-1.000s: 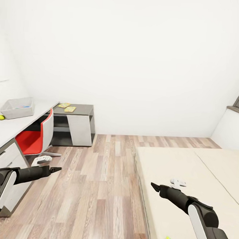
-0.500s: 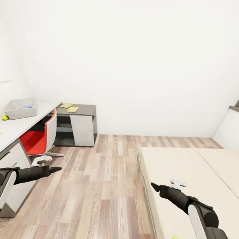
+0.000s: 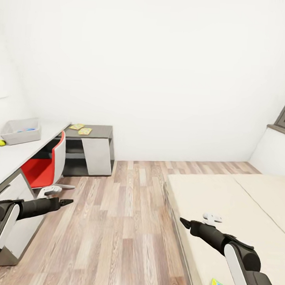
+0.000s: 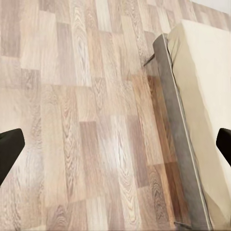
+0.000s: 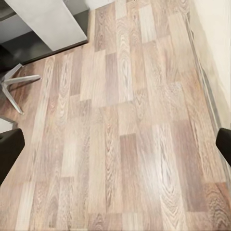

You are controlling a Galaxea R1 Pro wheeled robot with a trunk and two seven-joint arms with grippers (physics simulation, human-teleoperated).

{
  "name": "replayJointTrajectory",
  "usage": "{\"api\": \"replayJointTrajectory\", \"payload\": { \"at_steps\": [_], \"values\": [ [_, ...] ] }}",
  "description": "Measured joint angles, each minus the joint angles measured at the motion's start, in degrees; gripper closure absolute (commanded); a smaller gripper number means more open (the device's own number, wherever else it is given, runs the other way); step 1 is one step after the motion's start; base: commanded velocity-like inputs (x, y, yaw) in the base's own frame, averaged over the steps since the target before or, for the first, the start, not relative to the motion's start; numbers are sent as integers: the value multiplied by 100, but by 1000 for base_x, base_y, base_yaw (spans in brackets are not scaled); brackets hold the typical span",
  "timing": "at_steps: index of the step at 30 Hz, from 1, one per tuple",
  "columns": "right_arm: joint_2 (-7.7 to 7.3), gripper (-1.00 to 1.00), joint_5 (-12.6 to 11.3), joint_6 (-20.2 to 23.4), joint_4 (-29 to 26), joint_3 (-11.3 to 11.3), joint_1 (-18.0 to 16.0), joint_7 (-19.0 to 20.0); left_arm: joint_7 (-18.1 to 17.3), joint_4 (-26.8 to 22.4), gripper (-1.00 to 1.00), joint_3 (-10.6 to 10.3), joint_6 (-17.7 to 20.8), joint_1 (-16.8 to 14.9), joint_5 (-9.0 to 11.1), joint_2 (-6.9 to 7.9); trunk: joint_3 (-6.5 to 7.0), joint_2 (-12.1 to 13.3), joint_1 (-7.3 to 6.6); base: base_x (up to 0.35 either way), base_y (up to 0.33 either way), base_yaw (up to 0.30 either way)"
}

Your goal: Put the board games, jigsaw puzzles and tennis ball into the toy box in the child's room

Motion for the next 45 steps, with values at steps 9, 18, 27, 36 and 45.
{"api": "replayJointTrajectory", "payload": {
  "at_steps": [9,18,27,36,45],
  "values": [
    [0,-100,0,-1,7,-2,0,0,-1,0,-100,0,0,0,-3,0,0,0,0,0,216,-257],
    [0,-100,0,-1,102,-13,0,0,-1,0,-100,0,0,-1,-2,0,0,0,0,0,266,-277],
    [0,-100,-1,-8,156,-17,0,-6,-1,0,-100,8,0,-1,-2,14,0,0,0,0,277,-280],
    [0,-100,-1,-9,165,-21,0,-8,-1,0,-100,9,0,-1,-2,24,0,0,0,0,278,-280],
    [0,-100,-1,-9,167,-28,0,-8,-1,0,-100,9,0,-1,-2,26,0,0,0,0,279,-280]
  ]
}}
